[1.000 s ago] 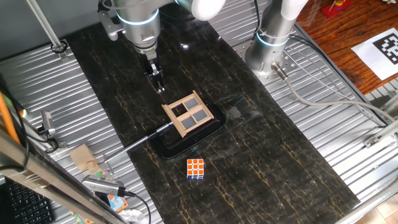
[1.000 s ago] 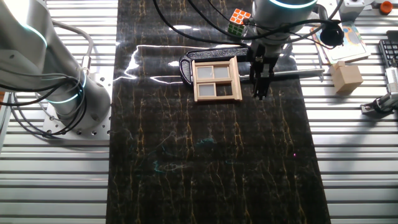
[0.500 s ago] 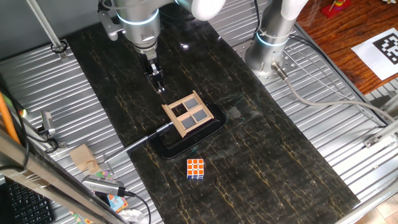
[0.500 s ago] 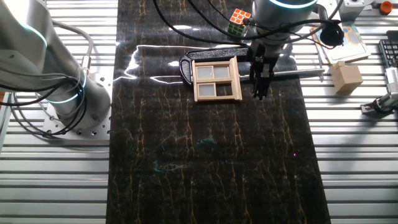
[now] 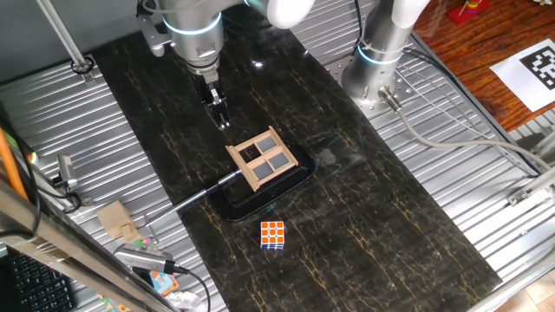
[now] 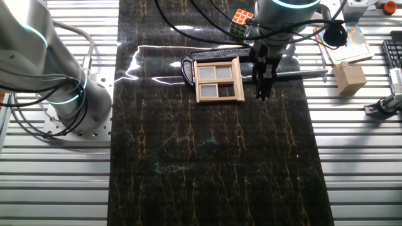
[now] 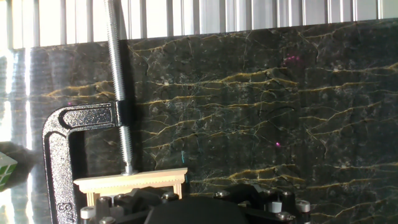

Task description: Close a sliding window

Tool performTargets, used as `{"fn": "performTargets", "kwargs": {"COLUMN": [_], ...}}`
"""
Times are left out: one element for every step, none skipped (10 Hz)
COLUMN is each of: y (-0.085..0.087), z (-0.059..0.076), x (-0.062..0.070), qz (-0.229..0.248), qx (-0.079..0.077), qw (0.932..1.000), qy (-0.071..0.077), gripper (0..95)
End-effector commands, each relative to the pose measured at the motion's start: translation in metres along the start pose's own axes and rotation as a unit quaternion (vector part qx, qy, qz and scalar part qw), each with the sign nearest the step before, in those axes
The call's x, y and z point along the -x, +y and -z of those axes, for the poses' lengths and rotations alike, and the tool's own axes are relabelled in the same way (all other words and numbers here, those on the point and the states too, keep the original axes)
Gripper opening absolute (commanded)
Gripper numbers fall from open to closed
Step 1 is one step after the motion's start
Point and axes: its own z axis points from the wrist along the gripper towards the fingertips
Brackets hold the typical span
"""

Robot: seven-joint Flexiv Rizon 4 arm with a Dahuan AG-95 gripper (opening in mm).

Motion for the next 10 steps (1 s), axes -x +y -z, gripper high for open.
{"fn": "performTargets", "kwargs": {"y": [0.0, 0.0, 0.0, 0.0, 0.0, 0.0, 0.0, 0.0, 0.0, 0.0], "z": [0.0, 0.0001, 0.0001, 0.0001, 0.0001, 0.0001, 0.0001, 0.0001, 0.0001, 0.0001], "x": [-0.0002, -0.0002, -0.0002, -0.0002, -0.0002, -0.0003, -0.0003, -0.0003, -0.0004, -0.0004], "qz": [0.081, 0.082, 0.081, 0.079, 0.079, 0.079, 0.08, 0.08, 0.081, 0.081], "qx": [0.041, 0.036, 0.036, 0.036, 0.036, 0.036, 0.036, 0.036, 0.036, 0.036], "qw": [0.9958, 0.9959, 0.996, 0.9962, 0.9962, 0.9962, 0.9961, 0.9961, 0.9961, 0.996], "qy": [-0.01, -0.008, -0.008, -0.007, -0.007, -0.007, -0.007, -0.007, -0.006, -0.006], "gripper": [0.0, 0.0, 0.0, 0.0, 0.0, 0.0, 0.0, 0.0, 0.0, 0.0]}}
